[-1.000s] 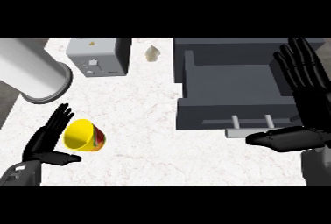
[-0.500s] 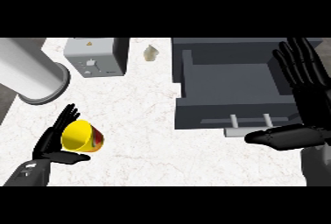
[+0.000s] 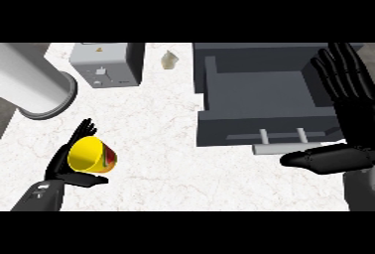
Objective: Pick up the cup, place it into the drawer and close the drawer
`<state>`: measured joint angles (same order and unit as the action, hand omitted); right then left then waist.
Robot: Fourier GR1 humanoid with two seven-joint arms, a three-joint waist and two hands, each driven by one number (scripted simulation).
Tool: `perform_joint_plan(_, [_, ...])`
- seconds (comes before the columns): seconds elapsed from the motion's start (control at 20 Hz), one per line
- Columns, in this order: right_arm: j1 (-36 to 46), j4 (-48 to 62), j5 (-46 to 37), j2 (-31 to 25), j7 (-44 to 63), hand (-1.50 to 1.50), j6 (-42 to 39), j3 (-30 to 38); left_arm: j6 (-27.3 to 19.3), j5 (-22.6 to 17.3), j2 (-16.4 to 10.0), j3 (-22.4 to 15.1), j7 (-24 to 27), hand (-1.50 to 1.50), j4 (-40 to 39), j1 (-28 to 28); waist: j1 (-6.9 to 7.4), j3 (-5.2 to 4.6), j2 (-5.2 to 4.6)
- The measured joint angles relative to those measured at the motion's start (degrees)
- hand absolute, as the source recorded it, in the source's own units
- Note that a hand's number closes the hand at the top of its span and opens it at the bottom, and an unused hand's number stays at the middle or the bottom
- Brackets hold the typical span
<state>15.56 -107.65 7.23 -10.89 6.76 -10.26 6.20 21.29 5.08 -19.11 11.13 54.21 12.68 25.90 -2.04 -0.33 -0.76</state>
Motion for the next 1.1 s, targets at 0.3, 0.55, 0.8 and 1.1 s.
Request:
perform_joint_plan(0.3, [0.23,1.59,-0.13,-0.21,-0.91,-1.5,-0.42,0.31,2.23,-0.23,1.26,-0.27,-0.74,1.5,-0.63,1.52,0.06,-0.01,-0.15])
perform_joint_plan(0.55, [0.17,1.53,0.28,-0.67,-0.66,-1.5,-0.59,0.99,3.35,-0.49,3.18,-0.78,0.18,1.5,1.13,1.83,0.09,-0.02,-0.06])
perform_joint_plan(0.8, [1.01,1.08,0.12,-1.26,0.6,-1.5,-0.5,1.03,-3.46,-0.13,3.97,-0.16,4.71,1.5,3.93,1.79,0.29,0.01,0.03])
perform_joint_plan(1.1, [1.16,0.93,0.6,-1.26,1.16,-1.5,-0.46,1.32,-4.2,-3.2,6.09,2.16,6.0,1.5,6.1,2.88,0.55,0.06,0.16])
